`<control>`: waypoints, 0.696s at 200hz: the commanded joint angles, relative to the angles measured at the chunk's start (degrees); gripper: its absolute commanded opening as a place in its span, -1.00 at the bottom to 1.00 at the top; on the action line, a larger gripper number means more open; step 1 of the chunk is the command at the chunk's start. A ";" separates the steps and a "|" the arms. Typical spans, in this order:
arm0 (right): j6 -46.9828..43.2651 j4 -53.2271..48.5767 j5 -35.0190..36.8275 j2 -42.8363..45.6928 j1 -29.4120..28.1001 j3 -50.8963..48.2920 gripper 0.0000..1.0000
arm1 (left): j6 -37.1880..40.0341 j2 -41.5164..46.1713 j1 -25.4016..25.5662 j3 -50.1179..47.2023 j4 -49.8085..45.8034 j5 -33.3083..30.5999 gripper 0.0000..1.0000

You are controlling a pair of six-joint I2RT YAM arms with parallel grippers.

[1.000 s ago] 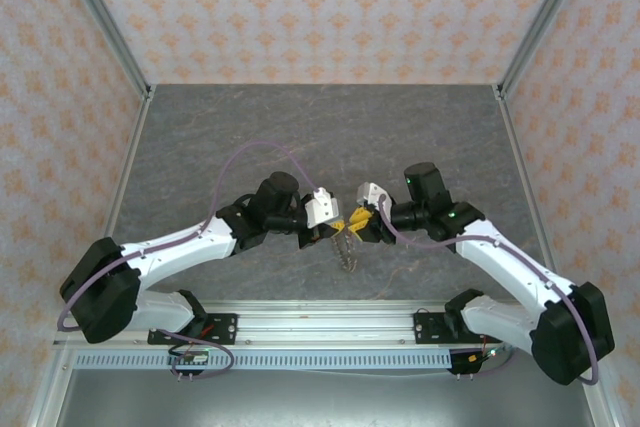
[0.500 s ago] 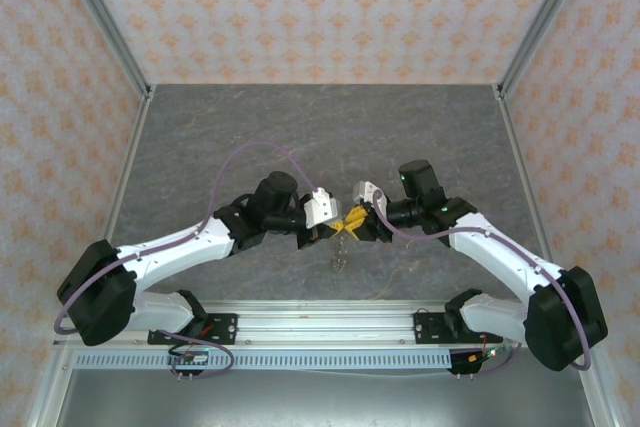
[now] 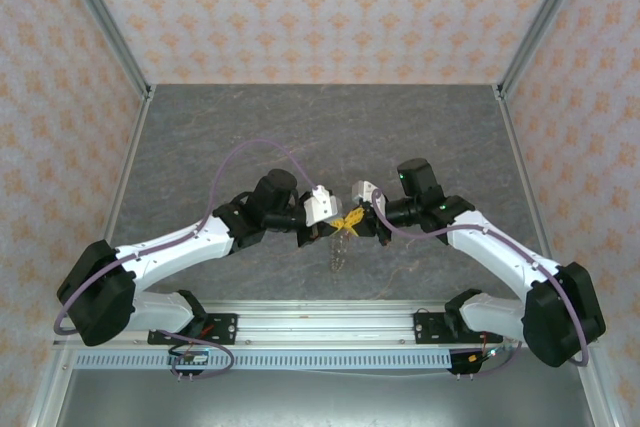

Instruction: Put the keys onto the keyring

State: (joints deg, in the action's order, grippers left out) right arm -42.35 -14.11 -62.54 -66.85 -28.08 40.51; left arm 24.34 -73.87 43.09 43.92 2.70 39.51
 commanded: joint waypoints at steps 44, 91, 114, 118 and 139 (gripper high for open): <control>-3.83 -8.40 4.09 1.30 -1.16 6.23 -1.00 | 8.96 -1.02 0.66 7.90 -14.76 -3.41 -0.82; -3.71 -14.04 7.80 1.28 -3.03 9.73 -1.00 | 10.88 -3.55 1.86 10.86 -17.58 -5.06 -0.81; -3.62 -15.65 8.40 1.59 -3.83 11.03 -1.00 | 11.78 -4.74 2.15 12.09 -19.57 -6.78 -0.85; -3.62 -15.88 8.41 1.63 -3.93 11.14 -1.00 | 11.87 -4.92 2.20 12.33 -19.95 -7.01 -0.86; -3.26 -15.98 8.63 1.89 -4.28 11.68 -1.00 | 12.09 -5.40 2.30 12.59 -20.55 -7.75 -0.92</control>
State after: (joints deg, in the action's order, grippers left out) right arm -45.10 -29.63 -52.58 -66.59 -31.42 48.97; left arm 34.63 -78.02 45.12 55.20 -13.93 35.22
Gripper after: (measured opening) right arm 0.040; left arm 0.062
